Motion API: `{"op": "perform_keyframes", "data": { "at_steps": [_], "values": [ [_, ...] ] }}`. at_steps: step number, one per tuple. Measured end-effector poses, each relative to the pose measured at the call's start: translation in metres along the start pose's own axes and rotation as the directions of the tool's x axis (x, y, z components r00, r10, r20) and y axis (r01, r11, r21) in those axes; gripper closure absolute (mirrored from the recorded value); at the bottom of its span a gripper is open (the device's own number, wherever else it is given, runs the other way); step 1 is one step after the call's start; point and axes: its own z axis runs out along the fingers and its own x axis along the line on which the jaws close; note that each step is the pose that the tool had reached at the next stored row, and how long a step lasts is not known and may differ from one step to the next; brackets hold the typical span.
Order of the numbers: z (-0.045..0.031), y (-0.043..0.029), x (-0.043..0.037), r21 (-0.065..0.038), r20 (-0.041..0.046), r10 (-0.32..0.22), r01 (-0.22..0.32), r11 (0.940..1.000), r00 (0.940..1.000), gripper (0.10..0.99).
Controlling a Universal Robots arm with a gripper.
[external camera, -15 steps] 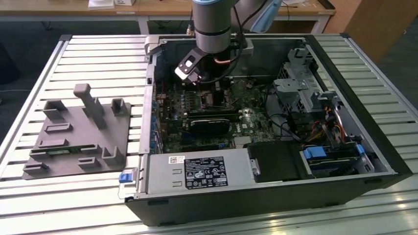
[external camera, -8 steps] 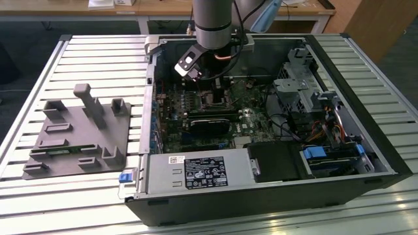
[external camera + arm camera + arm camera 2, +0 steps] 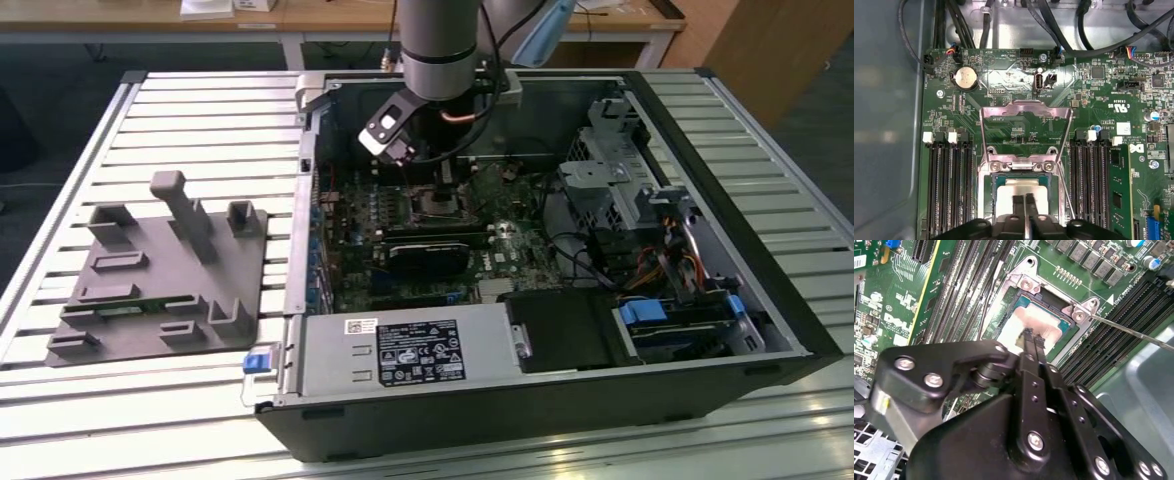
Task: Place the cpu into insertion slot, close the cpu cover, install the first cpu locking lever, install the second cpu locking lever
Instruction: 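Place the cpu into insertion slot, then close the cpu cover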
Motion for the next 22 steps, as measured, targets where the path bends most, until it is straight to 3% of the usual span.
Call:
{"op": "perform_keyframes", "data": {
  "at_steps": [1, 3, 14, 22],
  "values": [
    [-0.0001, 0.0001, 0.0000, 0.001, 0.0001, 0.000, 0.000, 1.0000, 1.0000, 0.961],
    [-0.0007, 0.0003, 0.0000, 0.002, 0.0002, 0.000, 0.000, 1.0000, 1.0000, 0.980],
    [-0.0070, 0.0009, 0.0000, 0.003, -0.0003, 0.000, 0.000, 1.0000, 1.0000, 0.980],
    [-0.0174, 0.0019, -0.0001, 0.003, -0.0003, 0.000, 0.000, 1.0000, 1.0000, 0.980]
  ]
}}
